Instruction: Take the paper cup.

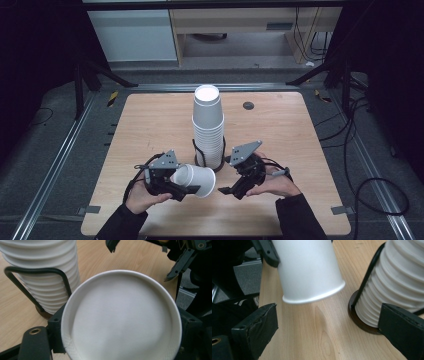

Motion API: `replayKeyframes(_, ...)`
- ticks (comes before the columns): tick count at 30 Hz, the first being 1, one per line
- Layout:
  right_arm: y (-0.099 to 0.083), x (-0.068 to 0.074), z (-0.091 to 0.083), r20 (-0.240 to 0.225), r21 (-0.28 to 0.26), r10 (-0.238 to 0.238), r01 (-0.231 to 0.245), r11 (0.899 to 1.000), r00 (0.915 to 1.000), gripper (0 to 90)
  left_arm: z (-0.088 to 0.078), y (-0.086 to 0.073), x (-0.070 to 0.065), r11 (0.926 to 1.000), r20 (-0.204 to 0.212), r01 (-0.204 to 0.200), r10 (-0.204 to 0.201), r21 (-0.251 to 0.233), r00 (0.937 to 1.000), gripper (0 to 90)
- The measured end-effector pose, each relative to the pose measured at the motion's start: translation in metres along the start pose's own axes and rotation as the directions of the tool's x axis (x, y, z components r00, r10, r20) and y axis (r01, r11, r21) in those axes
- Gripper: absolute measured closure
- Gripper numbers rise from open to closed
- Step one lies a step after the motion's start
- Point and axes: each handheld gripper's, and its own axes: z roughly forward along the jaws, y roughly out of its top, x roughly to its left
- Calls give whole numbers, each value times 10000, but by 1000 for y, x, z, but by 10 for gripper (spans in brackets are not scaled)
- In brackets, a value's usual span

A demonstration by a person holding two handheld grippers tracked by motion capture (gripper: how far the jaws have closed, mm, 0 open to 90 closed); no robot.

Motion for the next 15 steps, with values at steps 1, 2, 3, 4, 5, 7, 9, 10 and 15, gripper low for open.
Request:
replayKeyframes(1, -2, 0, -2, 0, -48, 26, -26, 10000, 10000, 31, -1, 0, 0, 9999, 17, 26, -26, -109, 10000, 198)
replayKeyframes(2, -7, 1, -7, -18, -247, 128, -128, 9996, 9999, 35, -2, 0, 1, 9998, -17, 4, -4, -216, 10000, 198)
replayKeyframes(3, -7, 1, -7, -18, -247, 128, -128, 9996, 9999, 35, -2, 0, 1, 9997, 18, 41, -41, -244, 10000, 198)
replayKeyframes(4, -11, 2, -11, 14, -435, 164, -163, 9989, 9999, 41, -3, 0, 1, 9992, -13, 50, -51, -393, 10000, 197)
replayKeyframes(5, -11, 2, -11, 14, -435, 164, -163, 9989, 9999, 41, -3, 0, 1, 9992, -13, 50, -51, -393, 10000, 197)
replayKeyframes(7, -15, 3, -14, -14, -569, 257, -258, 9980, 9997, 47, -3, 0, 1, 9985, -36, 41, -43, -540, 10000, 197)
replayKeyframes(9, -19, 4, -18, 55, -778, 388, -383, 9962, 9992, 55, -4, 1, 1, 9976, -32, 32, -34, -693, 10000, 197)
replayKeyframes(10, -21, 4, -19, 65, -847, 423, -416, 9955, 9991, 56, -4, 1, 1, 9970, -8, 39, -39, -771, 10000, 197)
replayKeyframes(15, -31, 7, -25, 532, -1596, 630, -538, 9857, 9966, 68, -7, 4, 2, 9940, 36, -45, 49, -1090, 10000, 196)
